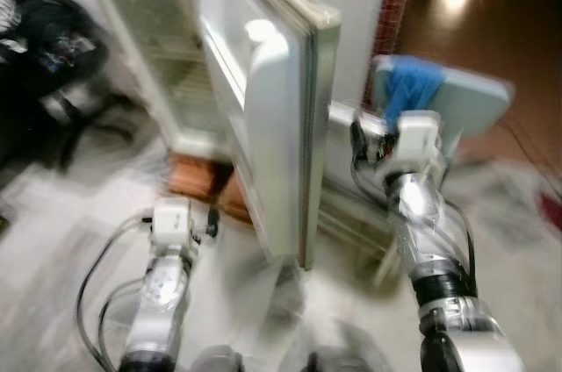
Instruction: Restocking fridge
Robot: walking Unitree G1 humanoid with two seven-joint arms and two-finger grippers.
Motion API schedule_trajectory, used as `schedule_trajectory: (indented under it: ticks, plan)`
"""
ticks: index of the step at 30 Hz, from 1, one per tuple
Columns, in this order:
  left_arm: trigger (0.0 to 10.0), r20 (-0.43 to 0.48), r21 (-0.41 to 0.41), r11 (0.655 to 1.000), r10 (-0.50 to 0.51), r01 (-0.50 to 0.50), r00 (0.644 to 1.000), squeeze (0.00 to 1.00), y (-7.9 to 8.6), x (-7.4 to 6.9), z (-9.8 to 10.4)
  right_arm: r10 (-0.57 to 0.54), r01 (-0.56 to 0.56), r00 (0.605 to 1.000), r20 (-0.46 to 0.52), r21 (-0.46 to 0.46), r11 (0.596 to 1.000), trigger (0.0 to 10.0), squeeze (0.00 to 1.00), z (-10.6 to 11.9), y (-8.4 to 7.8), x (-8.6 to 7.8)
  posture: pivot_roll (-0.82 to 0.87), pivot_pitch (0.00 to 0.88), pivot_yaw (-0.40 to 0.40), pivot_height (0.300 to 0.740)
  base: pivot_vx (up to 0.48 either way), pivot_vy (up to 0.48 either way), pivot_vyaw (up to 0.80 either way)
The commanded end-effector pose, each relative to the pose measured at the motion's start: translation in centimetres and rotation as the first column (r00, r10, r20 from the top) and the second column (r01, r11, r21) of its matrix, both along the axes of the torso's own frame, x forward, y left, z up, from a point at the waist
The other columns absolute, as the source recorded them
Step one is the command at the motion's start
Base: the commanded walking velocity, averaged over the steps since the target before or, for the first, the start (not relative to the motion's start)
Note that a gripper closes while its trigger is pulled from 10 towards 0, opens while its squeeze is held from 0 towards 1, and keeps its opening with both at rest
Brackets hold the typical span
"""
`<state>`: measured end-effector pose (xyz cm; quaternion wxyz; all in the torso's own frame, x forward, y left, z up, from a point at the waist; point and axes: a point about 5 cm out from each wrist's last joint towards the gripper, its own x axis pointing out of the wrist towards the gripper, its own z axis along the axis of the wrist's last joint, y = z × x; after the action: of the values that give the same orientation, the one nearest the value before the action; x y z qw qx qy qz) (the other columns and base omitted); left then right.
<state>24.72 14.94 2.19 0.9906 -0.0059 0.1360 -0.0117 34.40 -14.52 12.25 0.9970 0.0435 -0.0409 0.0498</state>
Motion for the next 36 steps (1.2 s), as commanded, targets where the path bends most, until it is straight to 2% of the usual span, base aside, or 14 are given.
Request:
schedule_trajectory:
  ticks: [1,3,4,5,7,8,9,10,12,13,16,22,30,36]
  plan:
    - [10.0,-0.001,0.012,1.000,0.000,0.000,1.000,0.00,0.6,0.3,0.3,0.099,-0.100,0.995,0.031,0.055,0.993,10.0,0.00,1.6,3.3,0.9,-0.04,0.000,0.037,0.740,0.000,0.000,0.00]
    - [10.0,0.008,0.012,1.000,0.001,-0.001,1.000,0.00,0.6,0.3,0.4,0.141,-0.144,0.989,0.043,0.085,0.986,10.0,0.00,2.2,4.6,1.0,-0.04,0.000,0.037,0.740,0.000,0.000,0.00]
    - [10.0,0.019,0.012,1.000,-0.001,0.001,1.000,0.00,0.6,0.3,0.5,0.290,-0.301,0.952,0.092,0.144,0.943,10.0,0.00,3.4,7.1,0.5,-0.04,0.000,0.037,0.740,0.000,0.000,0.00]
    - [10.0,0.019,0.011,1.000,-0.001,0.001,1.000,0.00,0.6,0.3,0.5,0.350,-0.364,0.930,0.112,0.161,0.917,10.0,0.00,3.8,8.0,0.1,-0.03,0.000,0.030,0.740,0.000,0.000,0.00]
    - [10.0,0.017,0.010,1.000,-0.001,0.001,1.000,0.00,0.6,0.3,0.5,0.400,-0.418,0.907,0.131,0.173,0.892,10.0,0.00,4.1,8.7,-0.2,-0.03,0.000,0.030,0.740,0.000,0.000,0.00]
    - [10.0,0.014,0.010,1.000,0.001,-0.001,1.000,0.00,0.6,0.3,0.4,0.503,-0.526,0.850,0.157,0.202,0.826,10.0,0.00,4.5,9.7,-1.3,-0.03,0.000,0.030,0.740,0.000,0.000,0.00]
    - [10.0,0.011,0.010,1.000,0.003,-0.004,1.000,0.00,0.6,0.2,0.4,0.651,-0.680,0.733,0.198,0.235,0.694,10.0,0.00,5.1,11.0,-3.1,-0.03,0.000,0.026,0.740,0.000,0.000,0.00]
    - [10.0,0.009,0.009,1.000,0.004,-0.004,1.000,0.00,0.6,0.2,0.4,0.695,-0.725,0.689,0.206,0.216,0.654,10.0,0.00,5.1,11.3,-3.8,-0.03,0.000,0.027,0.740,0.000,0.000,0.00]
    - [10.0,0.005,0.008,1.000,0.004,-0.004,1.000,0.00,0.6,0.2,0.3,0.692,-0.712,0.703,0.166,0.153,0.686,10.0,0.00,4.1,10.8,-3.9,-0.03,0.000,0.027,0.740,0.000,0.000,0.00]
    - [10.0,0.002,0.006,1.000,0.002,-0.002,1.000,0.00,0.6,0.2,0.3,0.642,-0.651,0.759,0.104,0.133,0.748,10.0,0.00,2.6,9.8,-3.3,-0.03,0.000,0.027,0.740,0.000,0.000,0.00]
    - [10.0,0.001,0.006,1.000,0.000,-0.001,1.000,0.00,0.6,0.2,0.3,0.602,-0.605,0.796,0.065,0.137,0.784,10.0,0.00,1.8,9.0,-3.0,-0.03,0.000,0.030,0.740,0.000,0.000,0.00]
    - [10.0,0.019,0.023,1.000,-0.016,0.016,1.000,0.00,0.4,0.5,0.5,0.446,-0.446,0.892,-0.071,0.016,0.895,10.0,0.00,-1.2,5.5,-3.6,-0.04,0.000,0.040,0.740,0.000,0.000,0.00]
    - [10.0,0.056,0.019,1.000,-0.002,0.001,0.998,0.00,0.7,0.9,1.1,0.337,-0.340,0.937,-0.097,-0.016,0.940,10.0,0.00,-2.6,4.0,-4.0,-0.05,0.000,0.042,0.740,0.000,0.000,0.00]
    - [10.0,0.100,0.015,1.000,-0.020,0.018,0.995,0.00,0.9,1.1,1.7,0.356,-0.359,0.931,-0.077,-0.040,0.932,10.0,0.00,-2.7,4.2,-4.5,-0.05,0.000,0.042,0.740,0.090,0.000,0.00]
